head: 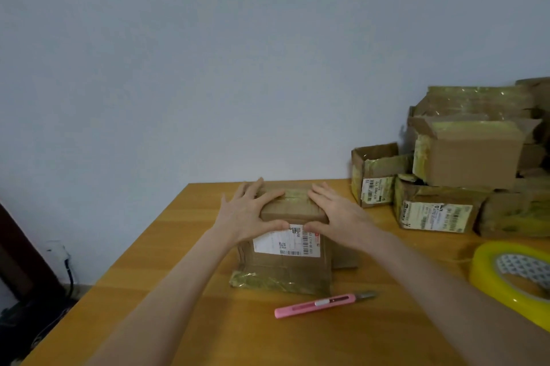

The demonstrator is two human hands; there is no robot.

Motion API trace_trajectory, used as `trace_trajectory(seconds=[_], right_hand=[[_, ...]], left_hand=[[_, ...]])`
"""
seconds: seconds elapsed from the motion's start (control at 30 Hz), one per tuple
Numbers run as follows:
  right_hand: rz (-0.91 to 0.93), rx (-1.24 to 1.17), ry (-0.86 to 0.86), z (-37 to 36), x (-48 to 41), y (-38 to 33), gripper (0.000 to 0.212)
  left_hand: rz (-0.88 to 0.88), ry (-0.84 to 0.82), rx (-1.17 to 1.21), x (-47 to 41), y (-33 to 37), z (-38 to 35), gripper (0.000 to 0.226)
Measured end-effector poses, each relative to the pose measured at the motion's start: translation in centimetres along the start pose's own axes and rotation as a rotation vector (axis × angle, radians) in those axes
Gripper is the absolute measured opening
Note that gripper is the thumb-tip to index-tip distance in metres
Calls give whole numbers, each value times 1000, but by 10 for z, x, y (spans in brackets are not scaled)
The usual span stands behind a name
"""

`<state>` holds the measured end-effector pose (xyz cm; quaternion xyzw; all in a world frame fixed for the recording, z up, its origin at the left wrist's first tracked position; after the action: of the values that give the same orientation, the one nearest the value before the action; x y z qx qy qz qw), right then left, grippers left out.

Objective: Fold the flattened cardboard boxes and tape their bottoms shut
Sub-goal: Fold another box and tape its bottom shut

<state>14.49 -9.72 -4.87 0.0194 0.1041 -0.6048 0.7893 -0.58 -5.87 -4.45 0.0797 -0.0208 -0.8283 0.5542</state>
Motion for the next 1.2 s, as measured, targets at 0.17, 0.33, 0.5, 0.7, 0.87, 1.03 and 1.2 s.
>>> trace_trajectory(seconds=[0.17,0.33,0.5,0.7,0.87,1.03,1.2], right_hand=[[-95,-244,37,-5,6,3,94],[-81,-262,42,-2,14,5,92],[-84,-204,33,2,32,11,91],[-74,-85,38,-1,38,1,86],[-58,-35,25,0,40,1,87],[-61,-99,-18,-1,42,0,87],[-123,-260,-71,-1,52,8,91]], left_hand=[[40,29,57,8,0,0,79],[70,65,63,27,10,2,76],[24,31,10,35,25,-1,74],[-47,60,-124,39,51,-10,85],[-66,27,-136,39,54,-12,86],[-46,-3,-118,40,58,-11,81],[-91,30,-151,43,92,-14,82]])
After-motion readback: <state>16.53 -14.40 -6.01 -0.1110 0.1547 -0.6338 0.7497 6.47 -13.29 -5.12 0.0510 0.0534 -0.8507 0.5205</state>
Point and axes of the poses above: each hand's wrist, its own x-axis away from the middle knuckle, its own z-axis out of the back of the hand, y = z × x, the point moved 9 cm from there along -x, towards the middle knuckle, and after that the axes turned 10 degrees about x, right-handed, at the moved point
